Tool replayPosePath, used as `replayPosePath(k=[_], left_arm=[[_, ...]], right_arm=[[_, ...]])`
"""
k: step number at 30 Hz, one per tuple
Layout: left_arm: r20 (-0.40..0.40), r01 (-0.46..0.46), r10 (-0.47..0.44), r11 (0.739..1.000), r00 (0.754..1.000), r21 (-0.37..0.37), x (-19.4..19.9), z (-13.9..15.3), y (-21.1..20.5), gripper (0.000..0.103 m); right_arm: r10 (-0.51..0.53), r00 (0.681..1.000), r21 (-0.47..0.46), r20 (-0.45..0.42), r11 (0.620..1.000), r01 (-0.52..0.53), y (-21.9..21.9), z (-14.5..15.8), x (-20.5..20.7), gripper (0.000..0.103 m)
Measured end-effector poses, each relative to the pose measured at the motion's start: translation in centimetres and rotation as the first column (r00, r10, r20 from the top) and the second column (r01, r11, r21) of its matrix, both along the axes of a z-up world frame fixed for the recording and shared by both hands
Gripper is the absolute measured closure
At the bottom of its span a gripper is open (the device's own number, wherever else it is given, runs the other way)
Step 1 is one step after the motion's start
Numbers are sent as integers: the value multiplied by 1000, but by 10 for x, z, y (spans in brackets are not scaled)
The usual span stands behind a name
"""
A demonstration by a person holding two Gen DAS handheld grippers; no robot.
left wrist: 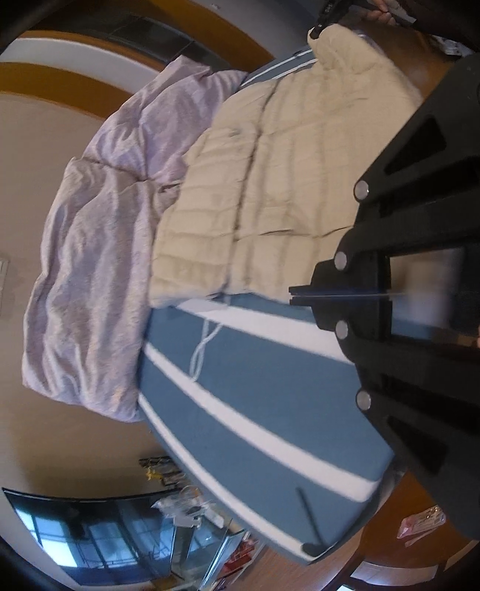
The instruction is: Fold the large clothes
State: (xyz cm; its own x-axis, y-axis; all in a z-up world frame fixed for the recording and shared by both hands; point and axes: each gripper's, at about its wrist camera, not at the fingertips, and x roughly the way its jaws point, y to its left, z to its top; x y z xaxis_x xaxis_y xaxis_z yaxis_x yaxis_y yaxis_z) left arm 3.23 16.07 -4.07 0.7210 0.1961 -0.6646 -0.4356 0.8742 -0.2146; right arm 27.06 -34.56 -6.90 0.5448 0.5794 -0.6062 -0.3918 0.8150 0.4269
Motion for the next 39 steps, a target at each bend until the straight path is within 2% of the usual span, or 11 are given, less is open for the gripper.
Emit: replayPosePath(k=[4, 7, 9, 11, 14, 20, 24, 35, 37, 39], left_arm=[[-37, 7, -8, 1000, 999, -17, 16, -5, 5, 103], [-71, 50, -53, 998, 996, -42, 16, -19, 6, 102], [-84, 83, -89, 994, 992, -77, 12, -27, 6, 95], [-104, 98, -107, 991, 989, -90, 9, -34, 6, 78], [-135, 115, -127, 989, 983, -97, 6, -44, 4, 70], [-169, 149, -175, 976, 970, -159, 2, -67, -3, 63], [-179, 159, -191, 971, 965, -178, -5, -79, -9, 61], [-141, 179, -207, 965, 968, -191, -25, -84, -17, 57], [-140, 190, -218, 964, 966, -188, -23, -83, -22, 59], [-146, 200, -227, 963, 963, -180, -21, -84, -27, 66]], right_arm=[[-1, 1000, -3, 0, 1000, 1, 12, 1, 12, 94], [2, 1000, -15, -4, 1000, -2, 18, -2, 18, 94], [4, 1000, -17, -11, 1000, -4, 19, -4, 21, 94], [4, 1000, -13, -18, 1000, -5, 18, -6, 23, 94], [6, 1000, -13, -21, 1000, -6, 18, -8, 22, 94], [0, 1000, -8, -31, 1000, 0, 15, -10, 21, 94], [-1, 999, -9, -34, 1000, 1, 13, -11, 20, 94], [-6, 999, 10, -47, 1000, 6, 8, -14, 15, 94], [-7, 999, 16, -50, 1000, 8, 7, -15, 14, 94], [-5, 999, 14, -50, 1000, 6, 6, -15, 14, 94]])
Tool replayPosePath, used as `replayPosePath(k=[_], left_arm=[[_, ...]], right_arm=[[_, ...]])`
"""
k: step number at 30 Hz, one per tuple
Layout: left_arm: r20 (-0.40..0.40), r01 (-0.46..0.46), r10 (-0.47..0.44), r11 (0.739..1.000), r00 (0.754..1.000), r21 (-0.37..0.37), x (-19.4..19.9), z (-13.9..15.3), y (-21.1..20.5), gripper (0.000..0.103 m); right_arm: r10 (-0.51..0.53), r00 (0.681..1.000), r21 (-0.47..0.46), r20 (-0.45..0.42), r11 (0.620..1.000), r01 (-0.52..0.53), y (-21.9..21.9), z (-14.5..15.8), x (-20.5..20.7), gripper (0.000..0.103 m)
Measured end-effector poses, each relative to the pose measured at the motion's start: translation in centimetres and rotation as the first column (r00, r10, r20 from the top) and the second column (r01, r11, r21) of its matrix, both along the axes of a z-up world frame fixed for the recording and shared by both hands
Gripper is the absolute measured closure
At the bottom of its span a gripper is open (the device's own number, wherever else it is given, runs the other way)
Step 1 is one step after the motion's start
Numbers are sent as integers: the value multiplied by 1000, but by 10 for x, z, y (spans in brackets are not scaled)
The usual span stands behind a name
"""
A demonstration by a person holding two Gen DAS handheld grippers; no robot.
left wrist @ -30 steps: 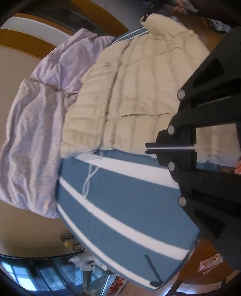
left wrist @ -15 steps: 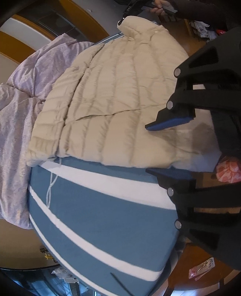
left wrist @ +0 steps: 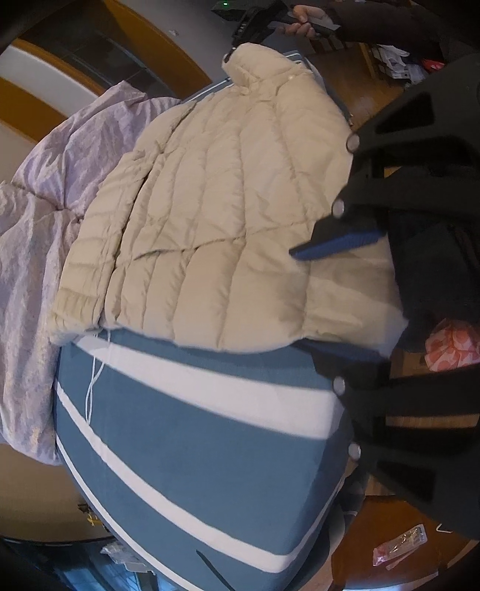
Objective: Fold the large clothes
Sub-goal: 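Lift the hem with both grippers and fold it toward the collar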
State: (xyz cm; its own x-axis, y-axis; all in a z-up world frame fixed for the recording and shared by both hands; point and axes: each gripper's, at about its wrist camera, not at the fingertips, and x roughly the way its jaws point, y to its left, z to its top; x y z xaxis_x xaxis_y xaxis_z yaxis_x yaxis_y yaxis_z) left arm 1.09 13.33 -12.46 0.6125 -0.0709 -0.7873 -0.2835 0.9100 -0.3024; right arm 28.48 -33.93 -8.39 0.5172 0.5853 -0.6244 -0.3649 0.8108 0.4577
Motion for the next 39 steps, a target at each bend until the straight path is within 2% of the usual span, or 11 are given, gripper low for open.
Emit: replayPosePath(k=[7, 11, 26, 39], left_arm=[[-8, 3, -3, 1000, 1000, 25, 5, 0, -7, 89], [-3, 7, -7, 998, 1000, 56, 6, 3, -10, 95], [49, -30, 22, 985, 999, 169, 14, 32, -15, 99], [121, -84, 59, 972, 991, 217, 51, 71, 1, 99]], right_arm=[[3, 1000, 5, -2, 1000, -3, -2, -1, 1, 94], [4, 1000, 4, -1, 1000, -4, -2, -1, 0, 94], [2, 1000, 0, 2, 1000, -2, 0, 0, 1, 94], [-8, 1000, -4, 13, 1000, 8, 9, 13, 24, 94]])
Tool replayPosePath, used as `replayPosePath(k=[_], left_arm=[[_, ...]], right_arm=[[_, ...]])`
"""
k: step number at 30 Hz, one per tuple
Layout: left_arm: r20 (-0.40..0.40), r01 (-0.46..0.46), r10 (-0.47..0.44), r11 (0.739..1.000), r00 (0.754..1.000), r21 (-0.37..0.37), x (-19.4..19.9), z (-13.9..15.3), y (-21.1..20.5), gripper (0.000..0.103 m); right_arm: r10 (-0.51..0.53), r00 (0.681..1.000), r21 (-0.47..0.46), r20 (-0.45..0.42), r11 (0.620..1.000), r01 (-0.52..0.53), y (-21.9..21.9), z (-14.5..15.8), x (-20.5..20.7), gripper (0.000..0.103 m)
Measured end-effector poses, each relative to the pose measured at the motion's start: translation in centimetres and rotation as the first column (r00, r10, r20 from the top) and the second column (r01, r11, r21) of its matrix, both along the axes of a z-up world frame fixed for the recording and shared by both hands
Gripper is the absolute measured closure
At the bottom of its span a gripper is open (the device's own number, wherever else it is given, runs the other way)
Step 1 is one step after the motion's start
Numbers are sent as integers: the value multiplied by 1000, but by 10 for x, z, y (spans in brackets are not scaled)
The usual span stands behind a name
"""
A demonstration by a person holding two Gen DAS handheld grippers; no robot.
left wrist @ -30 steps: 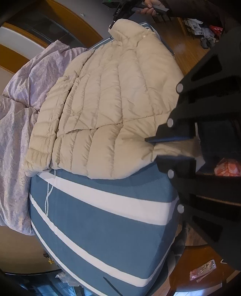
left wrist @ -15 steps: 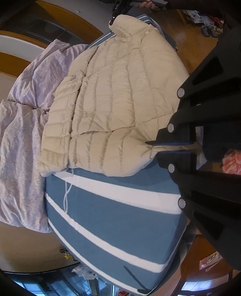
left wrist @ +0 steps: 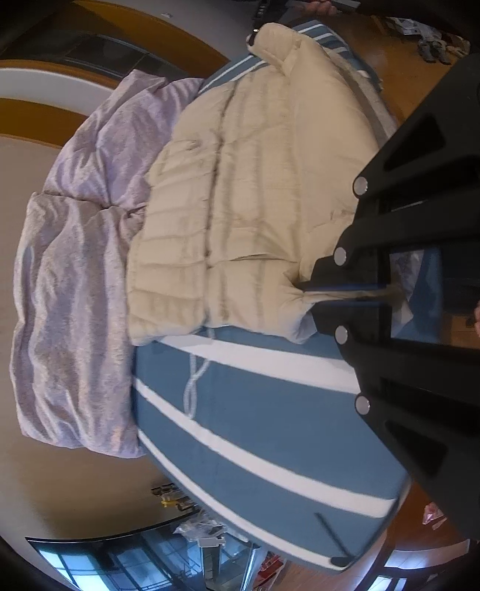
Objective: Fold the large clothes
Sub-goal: 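Lift the hem with both grippers and fold it toward the collar, then lower the hem onto the collar and open both grippers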
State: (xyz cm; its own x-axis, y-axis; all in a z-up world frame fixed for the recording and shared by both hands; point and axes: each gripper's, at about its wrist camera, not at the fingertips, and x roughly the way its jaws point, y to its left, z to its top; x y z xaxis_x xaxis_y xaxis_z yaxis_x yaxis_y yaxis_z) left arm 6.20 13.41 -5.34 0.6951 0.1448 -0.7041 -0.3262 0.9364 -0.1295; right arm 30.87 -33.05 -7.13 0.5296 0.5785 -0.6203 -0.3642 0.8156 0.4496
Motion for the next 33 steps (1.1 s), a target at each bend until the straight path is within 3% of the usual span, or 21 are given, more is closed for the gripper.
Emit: replayPosePath(k=[13, 22, 33], left_arm=[[48, -83, 82, 996, 995, 20, 98, 35, 37, 99], [47, -161, 163, 986, 986, -34, 175, 35, 81, 99], [23, -211, 212, 977, 977, -23, 269, 6, 113, 99]], right_arm=[[-31, 999, -6, 44, 999, 32, 34, 20, 67, 94], [-100, 993, 31, 67, 995, 98, 58, 25, 138, 94], [-154, 987, 50, 42, 987, 152, 89, -6, 221, 94]])
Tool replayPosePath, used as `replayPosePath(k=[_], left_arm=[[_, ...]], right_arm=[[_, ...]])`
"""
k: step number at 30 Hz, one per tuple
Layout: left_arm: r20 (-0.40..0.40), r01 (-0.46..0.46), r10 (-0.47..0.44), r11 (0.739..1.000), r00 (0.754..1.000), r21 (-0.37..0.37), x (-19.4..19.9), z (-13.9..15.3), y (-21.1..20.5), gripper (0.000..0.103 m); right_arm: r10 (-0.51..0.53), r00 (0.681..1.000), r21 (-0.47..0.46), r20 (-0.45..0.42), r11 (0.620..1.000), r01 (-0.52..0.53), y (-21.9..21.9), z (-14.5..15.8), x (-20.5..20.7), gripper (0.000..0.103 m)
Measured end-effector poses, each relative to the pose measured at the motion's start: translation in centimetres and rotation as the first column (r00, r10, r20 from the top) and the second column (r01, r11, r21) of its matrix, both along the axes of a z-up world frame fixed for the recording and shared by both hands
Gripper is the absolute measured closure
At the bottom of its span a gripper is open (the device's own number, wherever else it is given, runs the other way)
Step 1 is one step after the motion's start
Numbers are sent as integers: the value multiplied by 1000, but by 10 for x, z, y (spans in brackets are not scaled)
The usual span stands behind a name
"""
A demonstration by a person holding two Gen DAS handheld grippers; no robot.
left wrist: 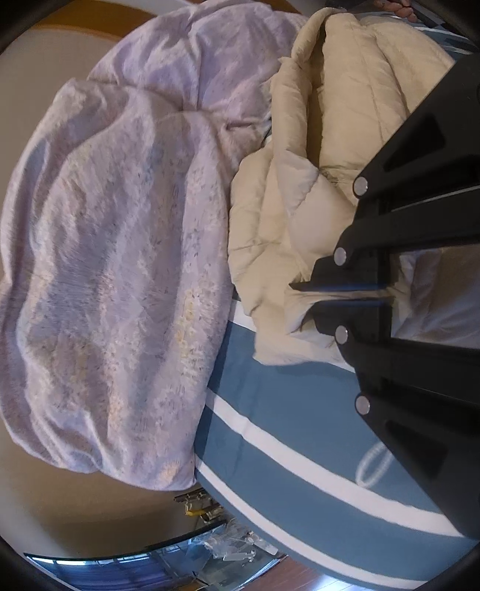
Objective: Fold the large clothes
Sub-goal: 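Lower the hem onto the collar and open both grippers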
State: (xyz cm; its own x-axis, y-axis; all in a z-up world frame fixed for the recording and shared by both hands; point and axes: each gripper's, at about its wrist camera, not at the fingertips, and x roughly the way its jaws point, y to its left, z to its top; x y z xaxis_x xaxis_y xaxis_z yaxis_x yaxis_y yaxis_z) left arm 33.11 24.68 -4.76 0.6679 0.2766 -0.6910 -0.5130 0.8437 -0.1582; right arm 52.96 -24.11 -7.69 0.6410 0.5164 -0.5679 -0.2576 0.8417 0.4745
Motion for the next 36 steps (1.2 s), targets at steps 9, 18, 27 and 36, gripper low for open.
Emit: replayPosePath(k=[9, 18, 27, 36], left_arm=[[34, -36, 41, 992, 999, -123, 37, -22, 23, 72], [100, -32, 35, 999, 994, -26, 0, 8, 5, 17], [42, -24, 19, 993, 999, 112, 19, 0, -31, 15], [-63, -48, 62, 979, 996, 197, 62, -35, -31, 14]], right_arm=[[-51, 998, 163, 41, 986, 44, -6, 1, 15, 19], [25, 982, -54, 187, 998, -15, 18, 33, -24, 27], [10, 989, -349, 146, 936, 42, 69, 1, -3, 44], [-53, 994, -416, 94, 905, 88, 75, -37, 17, 46]])
